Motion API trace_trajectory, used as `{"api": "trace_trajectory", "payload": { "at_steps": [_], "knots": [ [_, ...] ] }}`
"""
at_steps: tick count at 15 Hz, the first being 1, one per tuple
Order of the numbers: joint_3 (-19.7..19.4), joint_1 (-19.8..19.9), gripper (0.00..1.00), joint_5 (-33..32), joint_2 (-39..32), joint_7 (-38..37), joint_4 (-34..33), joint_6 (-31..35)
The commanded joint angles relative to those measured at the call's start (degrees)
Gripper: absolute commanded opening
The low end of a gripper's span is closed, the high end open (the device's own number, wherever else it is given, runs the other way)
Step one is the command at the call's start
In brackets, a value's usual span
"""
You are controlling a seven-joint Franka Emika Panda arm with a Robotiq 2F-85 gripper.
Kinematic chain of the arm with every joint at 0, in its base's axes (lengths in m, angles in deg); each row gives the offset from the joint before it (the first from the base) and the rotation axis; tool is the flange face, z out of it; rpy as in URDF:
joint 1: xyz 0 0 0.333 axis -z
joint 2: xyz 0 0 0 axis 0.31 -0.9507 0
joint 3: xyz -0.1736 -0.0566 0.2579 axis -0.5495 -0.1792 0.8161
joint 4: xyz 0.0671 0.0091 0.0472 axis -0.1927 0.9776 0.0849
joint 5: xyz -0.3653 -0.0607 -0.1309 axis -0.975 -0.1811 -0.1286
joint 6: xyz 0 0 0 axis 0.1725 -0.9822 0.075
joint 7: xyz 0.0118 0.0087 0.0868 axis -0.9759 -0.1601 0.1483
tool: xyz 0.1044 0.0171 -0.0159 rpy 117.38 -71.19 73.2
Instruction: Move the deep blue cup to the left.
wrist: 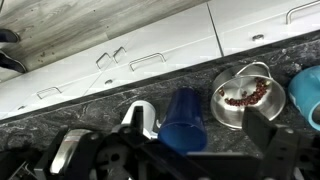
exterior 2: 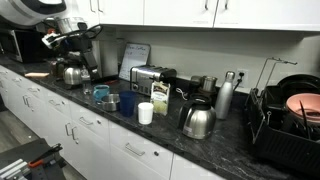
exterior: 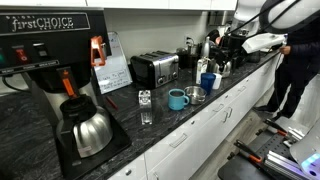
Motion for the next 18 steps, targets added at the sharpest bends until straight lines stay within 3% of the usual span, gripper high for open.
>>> {"api": "trace_trajectory", "payload": {
  "at_steps": [1,7,8,11,18],
  "knots": [
    [0.71,3.46,1.00,-2.82,-10.30,-3.60,-5.76,3.02],
    [-1.12,6.06,1.00,-12.46,-24.76,-12.63,-13.96,4.38],
    [-2.63,3.60,1.00,-11.38,-21.15,-11.07,-11.00,4.67],
    [-3.73,3.39,1.00,-12.33,-24.95,-12.31,-13.36,4.67],
    [-3.72,3.36,1.00,-12.33,-24.95,-12.36,-13.56,4.63]
  ]
}}
